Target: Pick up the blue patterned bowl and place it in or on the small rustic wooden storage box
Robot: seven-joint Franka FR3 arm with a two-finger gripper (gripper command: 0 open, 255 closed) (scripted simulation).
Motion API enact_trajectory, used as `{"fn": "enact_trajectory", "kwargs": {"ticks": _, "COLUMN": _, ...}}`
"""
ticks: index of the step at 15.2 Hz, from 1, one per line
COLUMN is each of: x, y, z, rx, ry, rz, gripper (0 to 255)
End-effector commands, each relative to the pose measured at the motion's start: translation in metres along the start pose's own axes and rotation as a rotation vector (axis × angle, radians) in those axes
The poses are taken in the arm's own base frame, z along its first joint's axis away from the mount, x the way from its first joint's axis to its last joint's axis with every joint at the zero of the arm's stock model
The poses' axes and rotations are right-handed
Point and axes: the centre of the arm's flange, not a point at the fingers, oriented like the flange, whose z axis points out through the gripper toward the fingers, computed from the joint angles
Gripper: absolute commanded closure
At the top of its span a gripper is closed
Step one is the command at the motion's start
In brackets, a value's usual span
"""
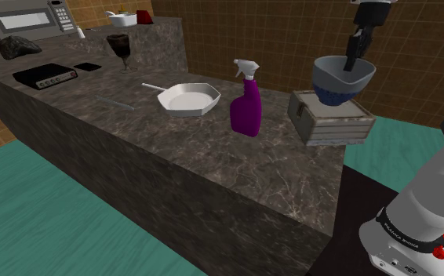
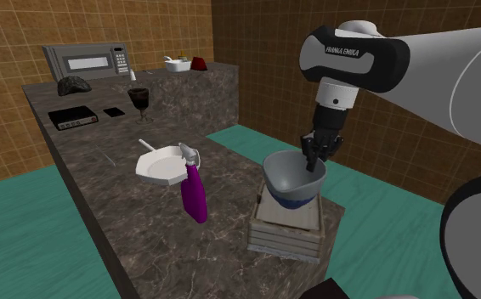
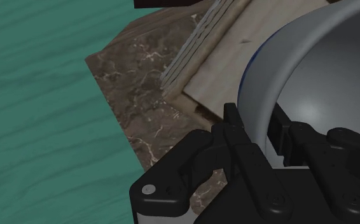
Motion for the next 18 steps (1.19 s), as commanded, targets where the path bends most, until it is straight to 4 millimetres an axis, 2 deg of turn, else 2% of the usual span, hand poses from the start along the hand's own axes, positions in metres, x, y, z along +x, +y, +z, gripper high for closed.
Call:
{"fn": "enact_trajectory", "kwargs": {"ticks": 1, "x": 0.0, "y": 0.0, "z": 0.0, "rx": 0.0, "ry": 0.0, "rz": 0.0, "gripper": 255}}
{"fn": "enact_trajectory", "kwargs": {"ticks": 2, "x": 0.0, "y": 0.0, "z": 0.0, "rx": 0.0, "ry": 0.0, "rz": 0.0, "gripper": 0}}
{"fn": "enact_trajectory", "kwargs": {"ticks": 7, "x": 0.0, "y": 0.0, "z": 0.0, "rx": 0.0, "ry": 0.0, "rz": 0.0, "gripper": 0}}
{"fn": "enact_trajectory", "kwargs": {"ticks": 11, "x": 0.0, "y": 0.0, "z": -0.05, "rx": 0.0, "ry": 0.0, "rz": 0.0, "gripper": 0}}
{"fn": "enact_trajectory", "kwargs": {"ticks": 18, "x": 0.0, "y": 0.0, "z": -0.05, "rx": 0.0, "ry": 0.0, "rz": 0.0, "gripper": 0}}
